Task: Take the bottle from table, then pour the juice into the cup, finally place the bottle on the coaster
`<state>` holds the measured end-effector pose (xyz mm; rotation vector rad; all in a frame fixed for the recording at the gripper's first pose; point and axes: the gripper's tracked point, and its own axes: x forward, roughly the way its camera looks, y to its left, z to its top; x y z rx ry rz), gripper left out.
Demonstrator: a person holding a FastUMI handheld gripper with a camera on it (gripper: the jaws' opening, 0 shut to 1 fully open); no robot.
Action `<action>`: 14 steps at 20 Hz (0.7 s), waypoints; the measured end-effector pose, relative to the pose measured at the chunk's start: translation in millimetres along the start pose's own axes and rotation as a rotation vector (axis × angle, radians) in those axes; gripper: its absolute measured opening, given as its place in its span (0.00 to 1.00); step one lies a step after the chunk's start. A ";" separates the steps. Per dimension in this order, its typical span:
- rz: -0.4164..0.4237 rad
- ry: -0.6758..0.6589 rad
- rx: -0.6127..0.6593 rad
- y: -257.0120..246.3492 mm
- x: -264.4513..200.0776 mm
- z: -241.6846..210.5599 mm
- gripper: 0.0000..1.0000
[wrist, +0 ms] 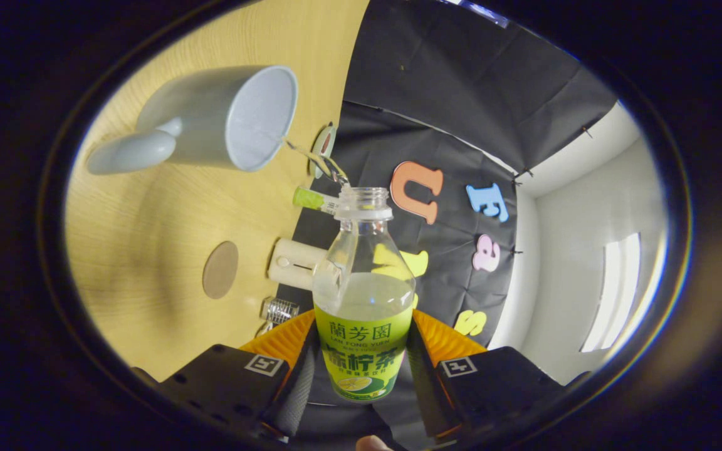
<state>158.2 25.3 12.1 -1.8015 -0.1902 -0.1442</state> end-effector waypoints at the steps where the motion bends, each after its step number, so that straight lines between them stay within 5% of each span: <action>1: -0.002 0.000 -0.004 -1.0 -0.5 -0.3 0.76; 14: -0.025 -0.014 -0.049 -12.6 4.9 1.5 0.76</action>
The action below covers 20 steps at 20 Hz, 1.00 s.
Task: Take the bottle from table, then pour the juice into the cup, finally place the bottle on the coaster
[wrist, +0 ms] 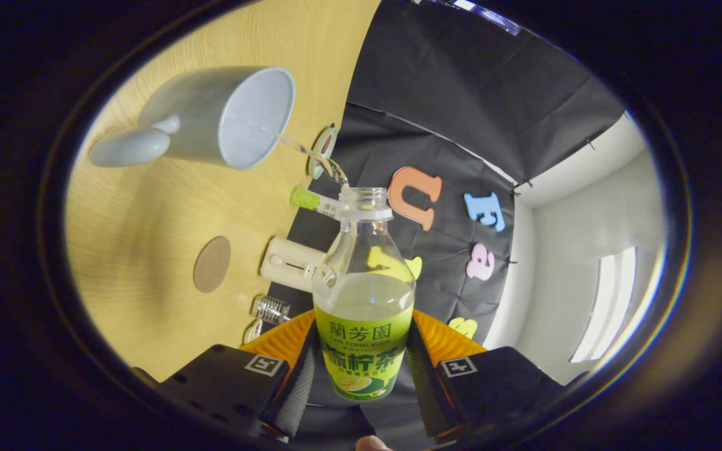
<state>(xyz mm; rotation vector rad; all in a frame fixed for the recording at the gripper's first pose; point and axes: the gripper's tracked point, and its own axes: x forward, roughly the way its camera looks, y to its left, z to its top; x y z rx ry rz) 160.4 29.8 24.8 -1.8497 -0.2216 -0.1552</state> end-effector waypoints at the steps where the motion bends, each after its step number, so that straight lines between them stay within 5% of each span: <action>1: -0.002 -0.001 -0.004 -0.4 -0.5 0.0 0.76; 20: -0.050 -0.036 -0.120 -30.0 3.7 2.7 0.76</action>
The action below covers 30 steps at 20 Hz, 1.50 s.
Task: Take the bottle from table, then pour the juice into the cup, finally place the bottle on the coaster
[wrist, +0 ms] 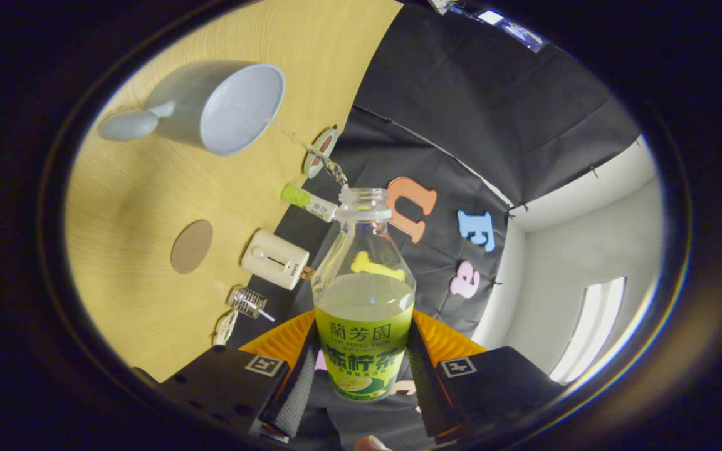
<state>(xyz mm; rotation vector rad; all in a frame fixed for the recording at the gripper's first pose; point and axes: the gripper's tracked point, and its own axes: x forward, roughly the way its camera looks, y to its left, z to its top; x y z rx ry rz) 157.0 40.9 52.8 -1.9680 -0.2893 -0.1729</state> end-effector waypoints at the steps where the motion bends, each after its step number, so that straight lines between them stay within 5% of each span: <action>1: 0.001 -0.004 -0.007 -0.4 -0.4 1.1 0.76; 30: -0.037 -0.057 -0.140 -26.4 6.7 14.3 0.76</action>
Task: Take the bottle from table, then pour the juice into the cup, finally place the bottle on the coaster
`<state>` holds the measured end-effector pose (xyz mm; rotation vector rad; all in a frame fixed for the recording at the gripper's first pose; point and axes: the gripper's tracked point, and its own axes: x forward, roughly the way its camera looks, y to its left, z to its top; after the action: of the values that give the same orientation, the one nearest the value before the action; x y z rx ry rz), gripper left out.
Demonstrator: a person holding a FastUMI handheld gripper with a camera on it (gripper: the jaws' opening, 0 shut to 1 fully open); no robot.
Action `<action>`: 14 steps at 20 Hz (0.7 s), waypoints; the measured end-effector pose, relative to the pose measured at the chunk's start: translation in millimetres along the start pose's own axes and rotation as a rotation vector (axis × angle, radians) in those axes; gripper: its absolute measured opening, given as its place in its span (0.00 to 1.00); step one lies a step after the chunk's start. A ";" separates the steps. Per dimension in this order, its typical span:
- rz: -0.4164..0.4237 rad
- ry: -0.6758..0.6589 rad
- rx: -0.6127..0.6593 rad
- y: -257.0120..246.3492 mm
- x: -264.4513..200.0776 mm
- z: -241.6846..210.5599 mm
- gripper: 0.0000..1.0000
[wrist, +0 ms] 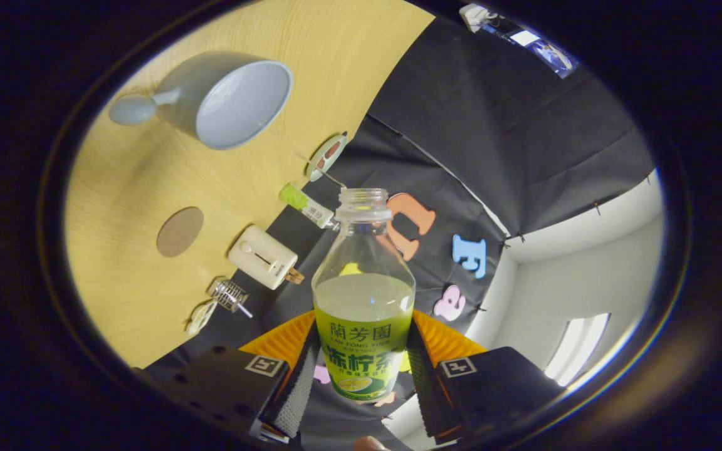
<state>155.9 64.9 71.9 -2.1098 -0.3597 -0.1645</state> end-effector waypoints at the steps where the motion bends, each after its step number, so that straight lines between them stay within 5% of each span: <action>1: 0.000 0.002 0.001 0.2 0.7 -0.9 0.76; 14: 0.047 0.048 0.204 9.2 -7.5 -9.6 0.76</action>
<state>151.9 50.8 67.7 -1.9083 -0.2859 -0.1442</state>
